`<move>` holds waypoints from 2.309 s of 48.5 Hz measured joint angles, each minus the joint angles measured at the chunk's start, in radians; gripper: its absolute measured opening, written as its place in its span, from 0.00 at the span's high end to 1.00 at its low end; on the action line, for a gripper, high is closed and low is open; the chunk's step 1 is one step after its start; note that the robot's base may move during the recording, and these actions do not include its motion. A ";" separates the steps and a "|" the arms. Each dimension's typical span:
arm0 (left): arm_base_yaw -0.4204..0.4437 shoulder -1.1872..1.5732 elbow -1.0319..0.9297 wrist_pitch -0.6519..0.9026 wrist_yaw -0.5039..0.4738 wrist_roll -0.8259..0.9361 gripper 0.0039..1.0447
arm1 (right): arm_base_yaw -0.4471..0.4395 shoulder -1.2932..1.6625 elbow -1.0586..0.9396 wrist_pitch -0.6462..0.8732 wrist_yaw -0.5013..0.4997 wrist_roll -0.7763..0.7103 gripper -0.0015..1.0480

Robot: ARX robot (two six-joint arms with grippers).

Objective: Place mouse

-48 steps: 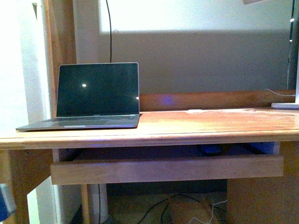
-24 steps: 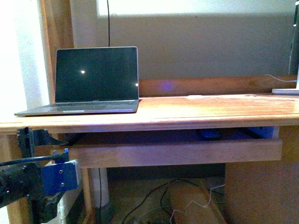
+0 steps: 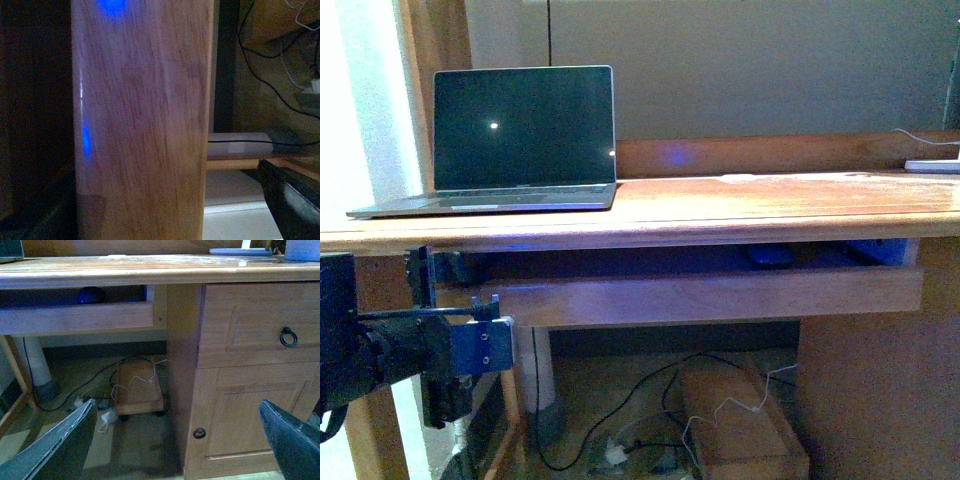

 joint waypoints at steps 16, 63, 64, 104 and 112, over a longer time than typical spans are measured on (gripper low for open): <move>-0.008 -0.083 -0.019 -0.291 -0.086 -0.115 0.07 | 0.000 0.000 0.000 0.000 0.000 0.000 0.07; -0.196 -0.921 -0.522 -0.348 0.069 -1.698 0.07 | 0.000 0.000 0.000 0.000 0.001 0.000 0.07; -0.200 -0.951 -0.533 -0.348 0.048 -1.733 0.07 | 0.000 0.000 0.000 0.000 0.001 0.000 0.07; -0.081 -1.630 -1.049 -0.445 -0.507 -1.580 0.98 | 0.193 1.019 0.622 0.386 0.090 0.026 0.07; 0.023 -1.706 -1.087 -0.483 -0.411 -1.578 0.98 | 0.355 1.213 0.722 0.342 0.130 -0.075 0.07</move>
